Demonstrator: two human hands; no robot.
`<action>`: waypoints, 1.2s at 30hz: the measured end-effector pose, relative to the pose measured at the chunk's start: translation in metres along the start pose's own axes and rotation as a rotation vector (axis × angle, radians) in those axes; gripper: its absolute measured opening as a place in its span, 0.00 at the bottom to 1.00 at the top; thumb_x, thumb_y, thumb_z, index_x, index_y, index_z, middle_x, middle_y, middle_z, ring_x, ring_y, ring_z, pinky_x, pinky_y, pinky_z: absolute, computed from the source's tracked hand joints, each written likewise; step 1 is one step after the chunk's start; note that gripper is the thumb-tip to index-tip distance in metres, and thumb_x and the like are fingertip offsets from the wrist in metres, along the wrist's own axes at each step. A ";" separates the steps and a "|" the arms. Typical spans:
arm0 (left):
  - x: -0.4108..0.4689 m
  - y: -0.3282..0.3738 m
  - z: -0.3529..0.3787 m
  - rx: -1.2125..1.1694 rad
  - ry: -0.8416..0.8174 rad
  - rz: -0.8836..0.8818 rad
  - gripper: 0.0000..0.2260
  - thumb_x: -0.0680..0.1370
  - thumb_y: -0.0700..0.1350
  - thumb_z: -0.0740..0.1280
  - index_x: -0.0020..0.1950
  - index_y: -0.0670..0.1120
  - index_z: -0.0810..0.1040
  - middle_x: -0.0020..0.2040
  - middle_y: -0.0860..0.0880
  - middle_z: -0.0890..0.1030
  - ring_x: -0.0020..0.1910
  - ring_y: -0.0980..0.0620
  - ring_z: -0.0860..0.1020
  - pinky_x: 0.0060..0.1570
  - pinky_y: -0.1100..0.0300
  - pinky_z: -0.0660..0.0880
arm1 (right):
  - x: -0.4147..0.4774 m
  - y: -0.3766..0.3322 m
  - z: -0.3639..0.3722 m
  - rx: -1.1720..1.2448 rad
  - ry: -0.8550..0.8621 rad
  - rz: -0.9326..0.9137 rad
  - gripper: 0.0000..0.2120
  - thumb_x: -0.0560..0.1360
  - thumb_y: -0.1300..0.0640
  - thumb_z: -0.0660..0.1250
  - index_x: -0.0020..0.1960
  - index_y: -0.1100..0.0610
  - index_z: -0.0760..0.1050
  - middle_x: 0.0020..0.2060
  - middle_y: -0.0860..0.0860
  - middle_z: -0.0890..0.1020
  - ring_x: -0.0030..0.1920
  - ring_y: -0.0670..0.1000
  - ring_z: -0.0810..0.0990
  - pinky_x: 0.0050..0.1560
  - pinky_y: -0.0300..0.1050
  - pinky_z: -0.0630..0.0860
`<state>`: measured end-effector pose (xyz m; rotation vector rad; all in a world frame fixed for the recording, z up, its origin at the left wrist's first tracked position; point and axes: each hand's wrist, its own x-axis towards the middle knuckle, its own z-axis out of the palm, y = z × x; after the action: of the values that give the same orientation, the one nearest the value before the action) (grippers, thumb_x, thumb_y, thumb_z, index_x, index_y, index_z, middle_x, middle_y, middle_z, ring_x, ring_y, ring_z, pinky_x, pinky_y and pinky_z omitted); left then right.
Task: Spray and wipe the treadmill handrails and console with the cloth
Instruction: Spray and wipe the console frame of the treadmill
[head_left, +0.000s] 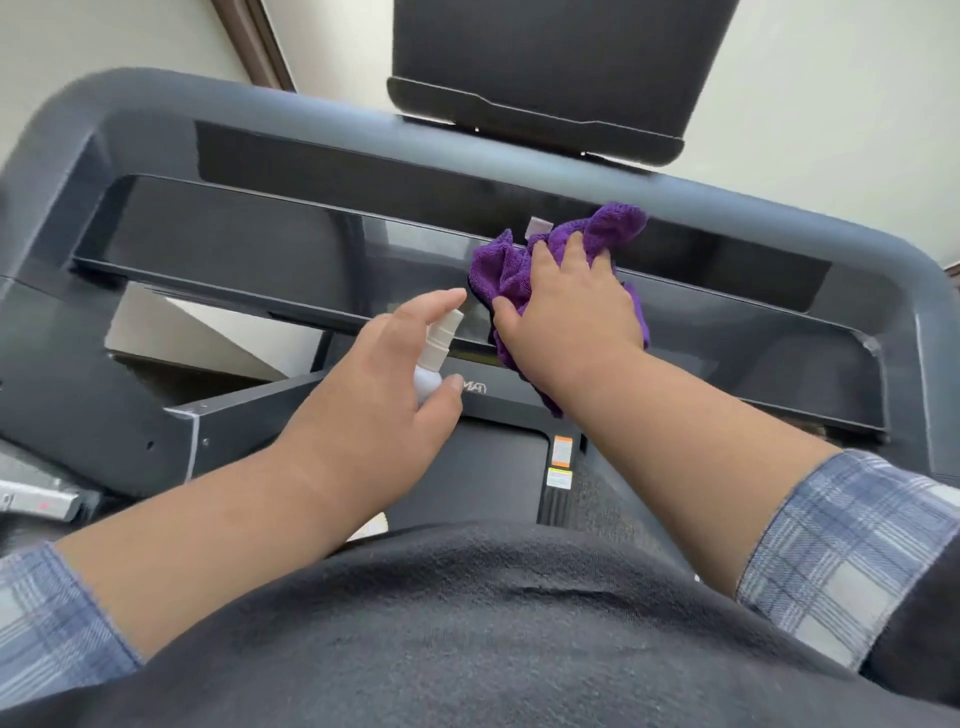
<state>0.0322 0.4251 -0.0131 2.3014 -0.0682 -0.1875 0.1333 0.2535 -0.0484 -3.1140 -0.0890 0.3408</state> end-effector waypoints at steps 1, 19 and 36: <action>-0.002 -0.009 -0.010 0.001 0.007 -0.016 0.28 0.78 0.47 0.66 0.71 0.67 0.58 0.67 0.59 0.68 0.58 0.66 0.67 0.55 0.67 0.62 | 0.004 -0.017 0.000 -0.002 -0.003 -0.016 0.36 0.77 0.35 0.54 0.79 0.53 0.56 0.79 0.60 0.58 0.76 0.65 0.58 0.72 0.62 0.63; -0.025 -0.134 -0.141 -0.033 0.138 -0.147 0.28 0.77 0.48 0.65 0.71 0.68 0.59 0.61 0.63 0.65 0.56 0.72 0.66 0.53 0.74 0.61 | 0.047 -0.255 -0.012 -0.050 -0.067 -0.359 0.36 0.78 0.39 0.56 0.81 0.54 0.54 0.79 0.56 0.57 0.78 0.64 0.53 0.74 0.60 0.60; 0.045 -0.157 -0.193 0.224 0.090 -0.261 0.24 0.75 0.46 0.60 0.68 0.63 0.60 0.56 0.50 0.71 0.47 0.46 0.75 0.47 0.51 0.75 | 0.017 -0.199 -0.067 0.420 0.116 -0.169 0.17 0.74 0.49 0.64 0.62 0.40 0.77 0.59 0.42 0.80 0.55 0.52 0.78 0.52 0.47 0.74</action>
<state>0.1055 0.6668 -0.0070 2.5340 0.2712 -0.2186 0.1534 0.4526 0.0165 -2.6804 -0.2431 0.1493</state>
